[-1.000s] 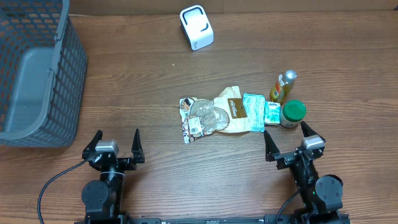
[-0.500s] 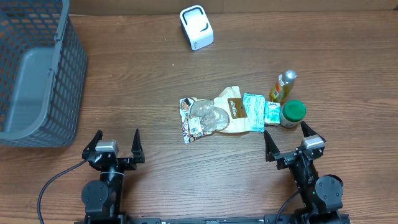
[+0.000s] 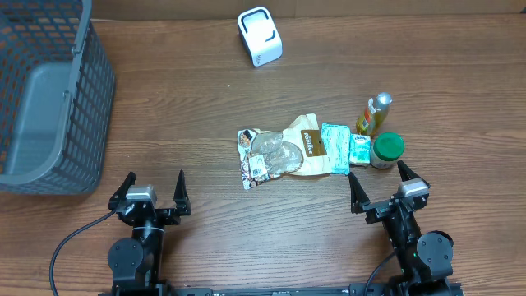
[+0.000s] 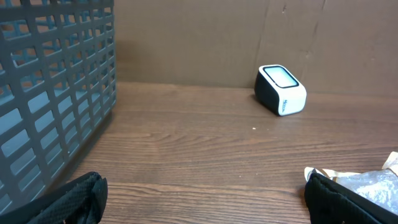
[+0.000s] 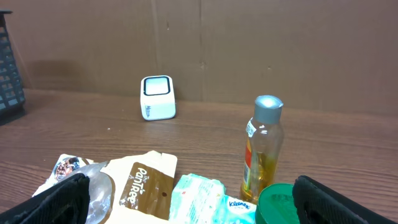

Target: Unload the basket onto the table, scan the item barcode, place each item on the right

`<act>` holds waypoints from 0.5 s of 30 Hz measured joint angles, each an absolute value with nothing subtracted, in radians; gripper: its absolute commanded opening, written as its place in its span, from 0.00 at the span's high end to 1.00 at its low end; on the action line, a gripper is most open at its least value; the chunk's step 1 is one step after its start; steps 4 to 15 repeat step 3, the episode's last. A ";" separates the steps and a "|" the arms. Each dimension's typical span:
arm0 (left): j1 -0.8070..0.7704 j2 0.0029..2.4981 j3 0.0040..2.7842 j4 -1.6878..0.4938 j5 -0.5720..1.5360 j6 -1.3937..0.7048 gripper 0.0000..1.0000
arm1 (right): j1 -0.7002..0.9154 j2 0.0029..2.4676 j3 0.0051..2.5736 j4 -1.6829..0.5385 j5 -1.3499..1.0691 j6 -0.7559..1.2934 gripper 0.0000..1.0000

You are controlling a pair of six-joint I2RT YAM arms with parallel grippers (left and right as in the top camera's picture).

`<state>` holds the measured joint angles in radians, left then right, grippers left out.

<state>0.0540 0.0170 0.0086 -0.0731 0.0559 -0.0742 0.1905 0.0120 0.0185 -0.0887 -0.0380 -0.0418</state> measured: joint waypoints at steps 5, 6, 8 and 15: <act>0.054 0.017 0.009 -0.073 0.056 -0.074 0.00 | 0.191 0.012 0.019 -0.089 -0.037 -0.041 0.00; 0.054 0.017 0.009 -0.073 0.056 -0.074 0.00 | 0.191 0.012 0.019 -0.089 -0.037 -0.041 0.00; 0.054 0.017 0.009 -0.073 0.056 -0.074 0.00 | 0.191 0.012 0.019 -0.089 -0.037 -0.041 0.00; 0.054 0.017 0.009 -0.073 0.056 -0.074 0.00 | 0.191 0.012 0.019 -0.089 -0.037 -0.041 0.00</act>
